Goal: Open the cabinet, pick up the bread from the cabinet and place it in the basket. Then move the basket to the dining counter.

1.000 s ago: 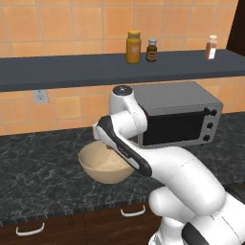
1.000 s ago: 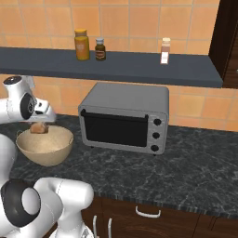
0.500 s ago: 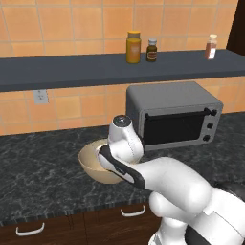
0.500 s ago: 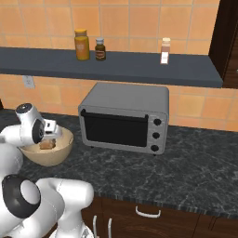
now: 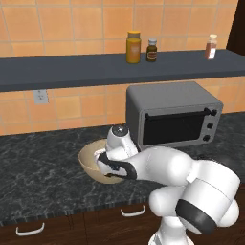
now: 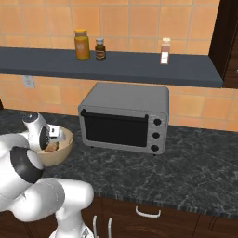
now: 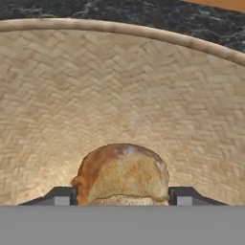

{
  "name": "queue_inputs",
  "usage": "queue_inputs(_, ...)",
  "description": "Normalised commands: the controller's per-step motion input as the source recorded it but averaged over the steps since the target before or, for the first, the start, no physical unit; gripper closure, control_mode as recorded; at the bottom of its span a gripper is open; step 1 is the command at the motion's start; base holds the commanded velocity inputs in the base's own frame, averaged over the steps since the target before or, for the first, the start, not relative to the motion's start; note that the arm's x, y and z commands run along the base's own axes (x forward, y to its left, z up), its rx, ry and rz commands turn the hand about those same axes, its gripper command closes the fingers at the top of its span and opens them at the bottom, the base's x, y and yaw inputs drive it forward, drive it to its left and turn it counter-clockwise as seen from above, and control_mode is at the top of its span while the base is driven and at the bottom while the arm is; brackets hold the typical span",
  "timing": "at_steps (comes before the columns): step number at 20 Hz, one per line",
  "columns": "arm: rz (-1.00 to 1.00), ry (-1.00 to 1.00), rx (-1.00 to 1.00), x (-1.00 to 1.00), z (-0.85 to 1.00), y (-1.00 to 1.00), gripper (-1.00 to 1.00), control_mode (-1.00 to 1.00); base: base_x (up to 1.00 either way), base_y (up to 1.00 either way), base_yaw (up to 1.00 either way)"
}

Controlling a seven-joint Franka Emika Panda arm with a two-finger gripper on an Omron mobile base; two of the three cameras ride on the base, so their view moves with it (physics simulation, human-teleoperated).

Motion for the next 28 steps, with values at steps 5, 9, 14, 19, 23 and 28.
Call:
queue_inputs(5,0.00,0.00,0.00,0.35,-0.19,0.16,1.00,-1.00,0.00,0.00,0.00)
queue_inputs(9,0.00,0.00,0.00,-0.01,-0.09,0.03,-1.00,-1.00,0.00,0.00,0.00)
queue_inputs(14,0.00,0.00,0.00,-0.38,0.08,0.00,-1.00,-1.00,0.00,0.00,0.00)
queue_inputs(19,0.00,0.00,0.00,-0.30,0.46,0.00,-1.00,-1.00,0.00,0.00,0.00)
queue_inputs(23,-0.02,0.02,0.00,-0.61,0.95,0.00,-1.00,-1.00,0.00,0.00,0.00)
queue_inputs(28,0.00,0.08,0.00,-0.95,0.43,0.14,-1.00,-1.00,0.00,0.00,0.00)
